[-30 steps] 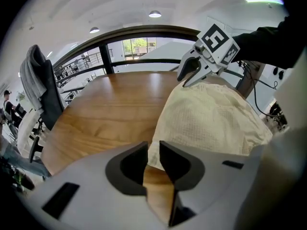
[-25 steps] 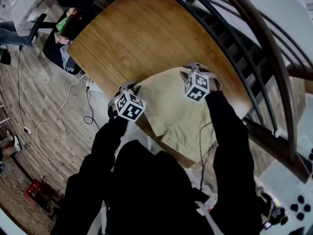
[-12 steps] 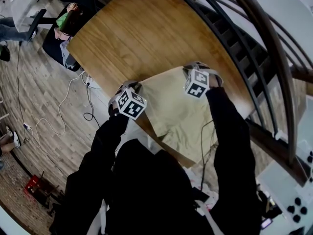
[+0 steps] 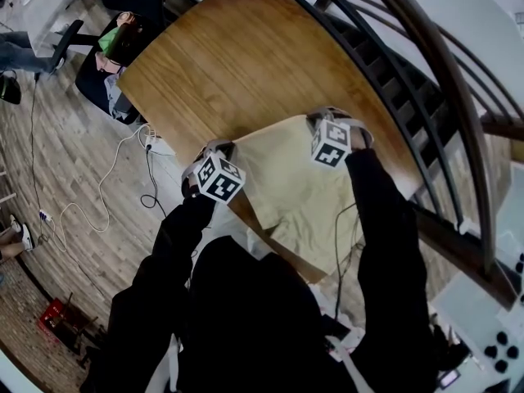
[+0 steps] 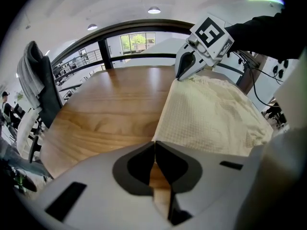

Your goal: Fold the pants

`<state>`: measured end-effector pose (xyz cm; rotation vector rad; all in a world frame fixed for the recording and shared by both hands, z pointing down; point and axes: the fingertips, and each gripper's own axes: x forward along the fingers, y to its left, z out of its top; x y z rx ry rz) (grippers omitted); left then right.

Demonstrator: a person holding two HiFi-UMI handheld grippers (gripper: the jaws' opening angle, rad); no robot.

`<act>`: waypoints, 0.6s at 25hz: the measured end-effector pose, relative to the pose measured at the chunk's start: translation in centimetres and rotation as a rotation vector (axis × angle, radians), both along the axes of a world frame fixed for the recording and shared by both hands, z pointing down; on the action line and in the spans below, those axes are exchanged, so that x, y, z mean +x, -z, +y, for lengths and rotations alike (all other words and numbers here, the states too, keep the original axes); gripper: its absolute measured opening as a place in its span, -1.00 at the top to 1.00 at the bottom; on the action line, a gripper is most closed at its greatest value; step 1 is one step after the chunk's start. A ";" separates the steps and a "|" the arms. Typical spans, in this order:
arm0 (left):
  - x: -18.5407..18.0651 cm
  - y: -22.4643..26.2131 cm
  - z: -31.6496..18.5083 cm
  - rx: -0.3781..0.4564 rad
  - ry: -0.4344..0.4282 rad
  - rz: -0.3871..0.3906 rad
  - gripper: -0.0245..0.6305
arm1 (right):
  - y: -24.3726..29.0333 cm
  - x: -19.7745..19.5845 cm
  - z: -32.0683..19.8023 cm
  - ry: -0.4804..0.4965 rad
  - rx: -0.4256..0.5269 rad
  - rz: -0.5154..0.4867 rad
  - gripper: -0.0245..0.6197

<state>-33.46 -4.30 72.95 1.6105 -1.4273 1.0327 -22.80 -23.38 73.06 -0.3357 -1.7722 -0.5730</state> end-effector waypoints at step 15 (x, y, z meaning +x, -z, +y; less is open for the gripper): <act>6.0 8.2 3.2 0.122 0.014 -0.009 0.89 | 6.3 3.7 2.0 -0.016 0.042 -0.074 0.90</act>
